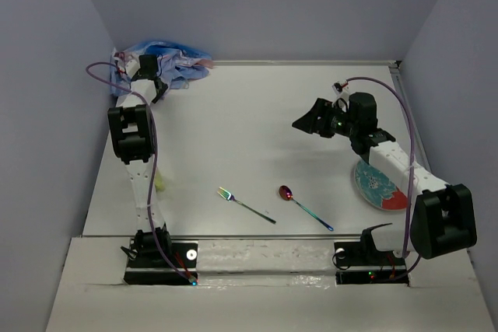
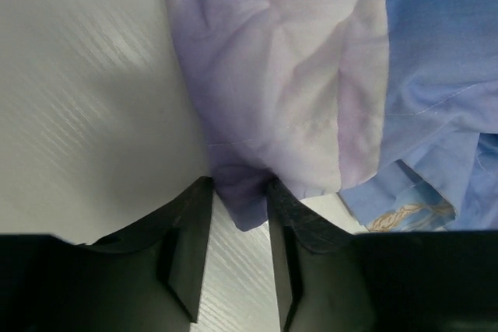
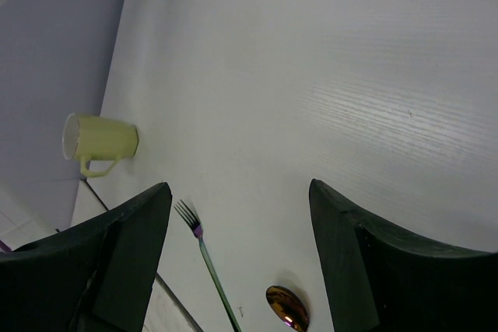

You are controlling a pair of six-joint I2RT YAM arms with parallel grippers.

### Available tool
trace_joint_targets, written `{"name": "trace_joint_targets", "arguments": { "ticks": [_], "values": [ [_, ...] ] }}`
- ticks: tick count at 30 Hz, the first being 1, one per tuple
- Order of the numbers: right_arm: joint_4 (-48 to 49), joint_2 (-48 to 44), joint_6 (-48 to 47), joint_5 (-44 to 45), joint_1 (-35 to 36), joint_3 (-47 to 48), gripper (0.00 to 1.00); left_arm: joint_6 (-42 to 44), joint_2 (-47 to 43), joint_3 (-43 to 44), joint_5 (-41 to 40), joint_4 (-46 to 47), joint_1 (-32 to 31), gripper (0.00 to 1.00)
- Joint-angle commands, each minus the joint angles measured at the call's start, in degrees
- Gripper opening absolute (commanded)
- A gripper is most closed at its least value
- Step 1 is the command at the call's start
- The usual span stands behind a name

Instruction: Set the dinner table for one person

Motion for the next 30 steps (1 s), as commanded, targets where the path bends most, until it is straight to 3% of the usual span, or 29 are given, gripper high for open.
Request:
{"name": "trace_joint_targets", "arguments": {
  "ticks": [1,6,8,14,23,30],
  "values": [
    [3.49,-0.05,-0.61,0.13,0.37,2.73,0.77,-0.58,-1.72,-0.64,-0.9,-0.41,0.2,0.39],
    [3.41,-1.1,-0.61,0.21,0.37,2.65,0.77,-0.41,-2.34,-2.58,1.21,1.61,-0.07,0.07],
    [3.49,-1.45,-0.52,0.39,0.37,2.82,0.77,0.03,-3.04,-2.58,2.09,2.14,-0.85,0.0],
    [3.58,-1.81,-0.26,1.09,0.37,3.87,0.79,3.02,-8.47,-4.07,9.28,7.93,-5.86,0.0],
    [1.74,-1.54,-3.59,9.08,0.37,5.98,0.85,2.76,-20.52,-14.7,17.11,20.67,-25.44,0.0],
    [-1.25,-4.17,-5.62,15.93,-0.25,5.9,0.85,-1.45,-19.74,-21.56,17.83,26.39,-38.89,0.0]
  ]
}}
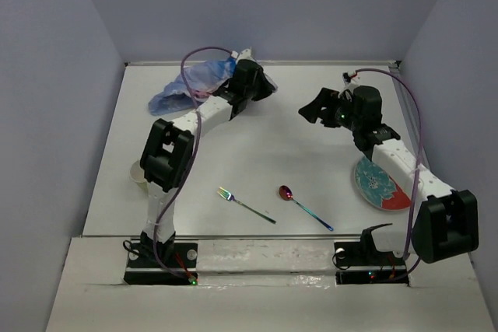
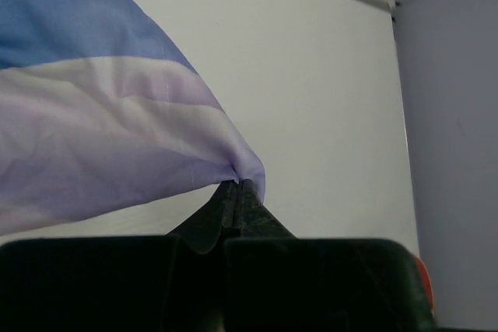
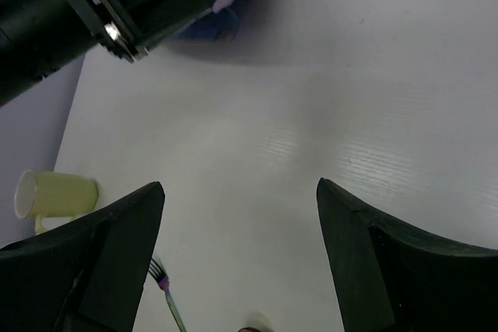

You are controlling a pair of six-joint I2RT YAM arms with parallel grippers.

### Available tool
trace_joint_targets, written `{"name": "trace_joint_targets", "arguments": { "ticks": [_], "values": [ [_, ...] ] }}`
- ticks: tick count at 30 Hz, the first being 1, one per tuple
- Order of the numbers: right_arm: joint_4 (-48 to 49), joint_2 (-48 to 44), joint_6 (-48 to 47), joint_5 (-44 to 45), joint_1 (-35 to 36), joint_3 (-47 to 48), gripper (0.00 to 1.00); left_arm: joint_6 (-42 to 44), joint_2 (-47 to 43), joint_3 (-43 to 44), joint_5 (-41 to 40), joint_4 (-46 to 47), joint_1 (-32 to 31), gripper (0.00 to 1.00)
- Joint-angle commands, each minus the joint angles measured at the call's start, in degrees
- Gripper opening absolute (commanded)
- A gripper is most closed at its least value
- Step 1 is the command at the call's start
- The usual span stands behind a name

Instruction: Set the dinner table for one person

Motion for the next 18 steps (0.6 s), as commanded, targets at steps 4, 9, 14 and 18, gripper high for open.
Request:
{"name": "trace_joint_targets", "arguments": {
  "ticks": [4,9,14,18],
  "values": [
    [-1.19,-7.23,-2.43,9.95,-0.82,0.32,0.83,-8.26,1.82,-7.61,0.71,8.88,-10.56,0.03],
    [-2.94,-10.93,-2.43,12.68,-1.35,-3.2,0.81,-8.7,1.39,-9.45,-3.59,10.91,-14.0,0.69],
    [-3.04,-8.83,-1.64,11.55,-1.35,-4.08,0.78,-4.76,-10.27,-18.5,-12.53,12.32,-10.76,0.8],
    [-1.81,-4.53,-0.06,9.88,-1.35,-3.46,0.72,-5.18,-21.8,-30.27,-17.57,15.12,-5.15,0.78]
  ]
}}
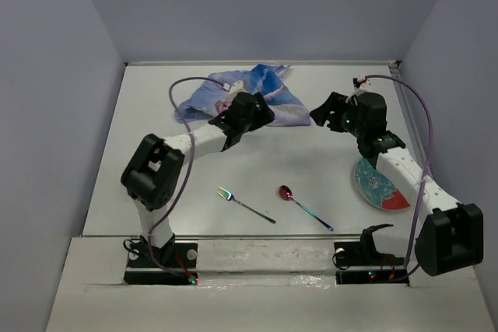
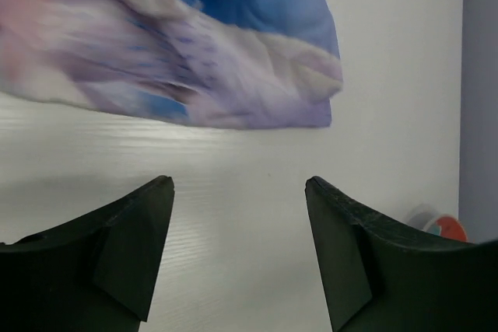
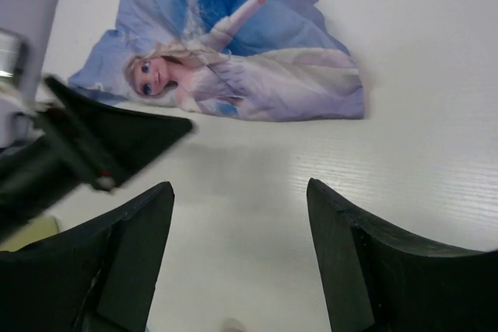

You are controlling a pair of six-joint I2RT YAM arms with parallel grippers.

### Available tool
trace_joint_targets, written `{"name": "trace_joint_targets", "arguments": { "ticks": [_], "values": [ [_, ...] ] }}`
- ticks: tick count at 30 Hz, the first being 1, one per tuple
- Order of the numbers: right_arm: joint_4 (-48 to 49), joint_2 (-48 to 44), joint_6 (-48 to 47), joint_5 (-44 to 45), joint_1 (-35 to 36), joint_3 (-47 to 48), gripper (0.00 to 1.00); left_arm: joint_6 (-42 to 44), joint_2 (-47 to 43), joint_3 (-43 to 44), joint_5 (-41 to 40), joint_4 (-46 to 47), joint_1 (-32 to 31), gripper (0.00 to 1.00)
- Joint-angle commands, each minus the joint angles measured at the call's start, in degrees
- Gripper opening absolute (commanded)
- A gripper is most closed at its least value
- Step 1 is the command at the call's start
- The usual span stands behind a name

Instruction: Set the dinner table for one person

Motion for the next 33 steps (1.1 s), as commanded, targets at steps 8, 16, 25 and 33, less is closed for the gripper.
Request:
{"name": "trace_joint_targets", "arguments": {
  "ticks": [8,16,25,33],
  "values": [
    [8.94,11.8,6.04,-3.72,-0.45,-0.45,0.72,-8.48,-22.15,-21.77,-7.47,7.91,22.55,0.74],
    [12.9,15.68,7.46,-5.65,0.6,0.6,0.74,-22.36,-14.87,-22.48,-4.84,11.32,32.39,0.76],
    [12.99,19.89,6.22,-7.23,0.61,1.48,0.77,-29.58,-10.99,-23.98,-3.69,18.98,36.71,0.91],
    [13.52,23.15,5.61,-8.11,2.8,3.15,0.77,-36.0,-7.12,-22.58,-3.43,22.15,37.94,0.9]
  ]
}}
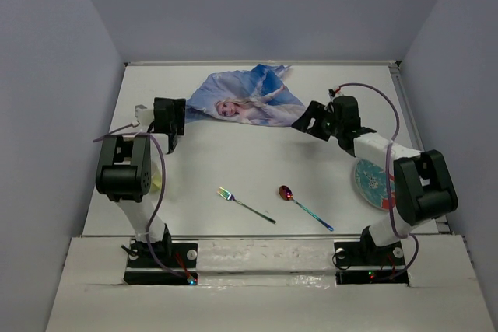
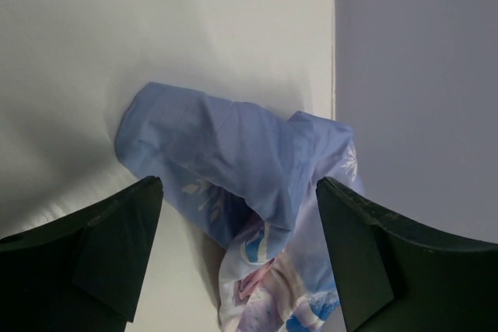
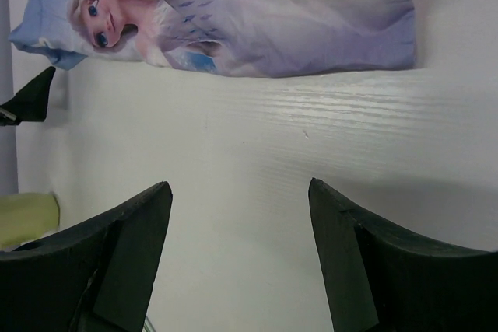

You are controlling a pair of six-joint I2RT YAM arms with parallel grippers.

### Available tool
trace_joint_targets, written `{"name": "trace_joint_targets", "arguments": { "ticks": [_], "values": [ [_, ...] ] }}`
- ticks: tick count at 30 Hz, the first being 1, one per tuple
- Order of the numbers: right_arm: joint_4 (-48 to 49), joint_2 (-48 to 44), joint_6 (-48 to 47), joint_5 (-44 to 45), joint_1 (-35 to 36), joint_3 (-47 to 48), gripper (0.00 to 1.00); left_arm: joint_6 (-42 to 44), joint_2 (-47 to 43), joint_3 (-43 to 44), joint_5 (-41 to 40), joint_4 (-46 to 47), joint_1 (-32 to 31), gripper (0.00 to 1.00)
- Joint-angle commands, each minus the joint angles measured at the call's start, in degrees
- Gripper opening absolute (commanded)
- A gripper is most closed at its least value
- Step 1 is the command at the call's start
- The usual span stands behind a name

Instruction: Set the dinner table for one person

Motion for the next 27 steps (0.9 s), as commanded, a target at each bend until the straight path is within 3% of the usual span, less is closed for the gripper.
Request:
{"name": "trace_joint_targets", "arguments": {
  "ticks": [1,13,27],
  "values": [
    [3.9,0.64,-1.23,-1.51,1.4,3.44,0.77,-4.7,1.71,1.67,-0.06,3.94,0.64,0.9],
    [3.29,2.66,-1.32,3.4,1.93,3.7,0.78,-9.71,4.61,5.27,-2.43,3.24,1.95,0.81],
    [0.04,7.76,-3.7,11.48,1.93,8.36,0.79,-12.0,8.13,6.86,0.38,3.32,1.95,0.71]
  ]
}}
